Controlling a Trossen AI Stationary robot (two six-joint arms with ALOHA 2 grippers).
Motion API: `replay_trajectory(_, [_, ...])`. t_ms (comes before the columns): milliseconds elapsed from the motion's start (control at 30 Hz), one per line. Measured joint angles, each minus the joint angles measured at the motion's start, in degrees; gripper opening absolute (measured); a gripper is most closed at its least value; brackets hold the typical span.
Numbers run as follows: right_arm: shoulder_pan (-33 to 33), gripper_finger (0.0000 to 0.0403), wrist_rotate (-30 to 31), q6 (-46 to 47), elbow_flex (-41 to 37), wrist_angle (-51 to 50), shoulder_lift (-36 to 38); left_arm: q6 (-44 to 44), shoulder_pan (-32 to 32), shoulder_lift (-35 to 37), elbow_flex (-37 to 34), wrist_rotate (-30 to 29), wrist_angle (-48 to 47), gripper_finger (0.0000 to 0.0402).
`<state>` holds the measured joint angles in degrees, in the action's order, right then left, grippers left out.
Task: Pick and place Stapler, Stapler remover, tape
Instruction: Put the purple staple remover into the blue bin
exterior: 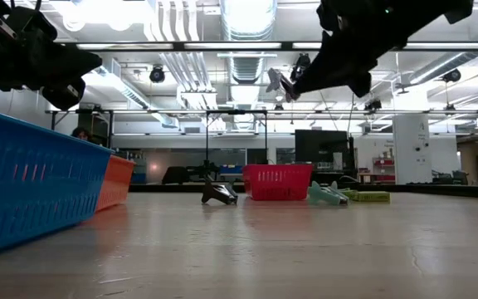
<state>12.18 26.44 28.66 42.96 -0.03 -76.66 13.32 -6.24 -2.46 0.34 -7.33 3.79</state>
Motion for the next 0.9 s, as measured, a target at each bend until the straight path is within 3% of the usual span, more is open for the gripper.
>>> replay_trajectory(233, [-3.27,0.0008,-7.76,-6.31,0.0,7.61,-0.02,-0.29,0.0,0.0,0.0,-0.22,0.26,0.0026])
replay_trajectory(400, [-5.01,0.0008,-10.92,-9.27,0.0,9.98,-0.02,-4.61,0.13,0.13,0.0,-7.21,10.38,0.0023])
replay_trajectory(533, [-6.63,0.0008,-12.15,-11.12,0.57,10.3,0.0,-1.69,0.13,0.04,0.0,-7.74,15.78,0.0025])
replay_trajectory(667, [-7.57,0.0008,-14.04,-12.82,2.26,10.57,-0.07,-4.48,0.15,-0.09,0.0,-7.99,20.21,0.0025])
replay_trajectory(733, [-7.62,0.0008,-14.97,-13.56,2.75,10.53,-0.11,-6.43,0.19,-0.12,0.0,-5.63,23.57,0.0025])
replay_trajectory(900, [-7.63,0.0008,-15.07,-14.13,3.15,10.68,-0.13,-12.59,0.15,-0.8,-0.07,8.79,32.81,0.0028])
